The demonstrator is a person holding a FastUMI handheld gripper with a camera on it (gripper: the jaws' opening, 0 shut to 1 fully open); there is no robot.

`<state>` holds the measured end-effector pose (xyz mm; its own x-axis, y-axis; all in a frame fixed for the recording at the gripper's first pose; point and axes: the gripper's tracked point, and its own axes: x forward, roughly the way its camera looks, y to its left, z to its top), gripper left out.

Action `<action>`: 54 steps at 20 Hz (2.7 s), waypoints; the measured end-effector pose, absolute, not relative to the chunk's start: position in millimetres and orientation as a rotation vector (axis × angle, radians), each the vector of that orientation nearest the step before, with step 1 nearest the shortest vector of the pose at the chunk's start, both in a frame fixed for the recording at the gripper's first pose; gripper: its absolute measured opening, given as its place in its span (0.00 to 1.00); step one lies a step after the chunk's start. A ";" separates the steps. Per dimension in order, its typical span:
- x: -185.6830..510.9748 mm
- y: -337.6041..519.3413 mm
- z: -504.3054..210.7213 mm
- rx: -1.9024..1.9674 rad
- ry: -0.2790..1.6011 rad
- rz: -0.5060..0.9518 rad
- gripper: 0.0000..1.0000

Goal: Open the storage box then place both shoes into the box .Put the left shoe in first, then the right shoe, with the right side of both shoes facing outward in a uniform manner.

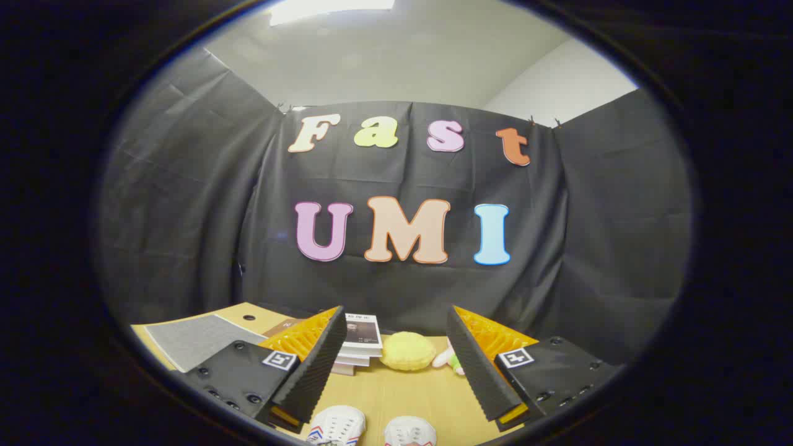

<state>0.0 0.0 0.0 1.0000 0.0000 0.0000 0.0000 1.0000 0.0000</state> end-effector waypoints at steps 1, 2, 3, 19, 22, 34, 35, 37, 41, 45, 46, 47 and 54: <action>1.5 -0.3 -2.5 0.001 0.005 0.003 1.00; 2.9 -2.2 -2.9 0.003 0.009 0.003 1.00; 4.7 -3.8 -1.6 0.007 0.007 0.001 1.00; 6.3 -2.5 6.9 0.045 -0.029 0.019 1.00; -1.6 23.6 -0.1 0.097 -0.008 0.084 1.00; -35.0 123.0 -84.8 0.463 0.287 0.245 0.99; -39.0 129.0 -95.0 0.496 0.330 0.249 0.99; -45.0 143.2 -113.5 0.559 0.401 0.265 1.00; -55.1 170.5 -146.5 0.758 0.552 0.299 1.00; -65.4 191.7 -172.9 0.976 0.679 0.309 1.00; -66.8 195.6 -180.1 1.035 0.713 0.307 1.00; -70.7 198.2 -187.0 1.090 0.746 0.305 1.00; -91.7 228.4 -201.1 1.332 0.893 0.352 0.99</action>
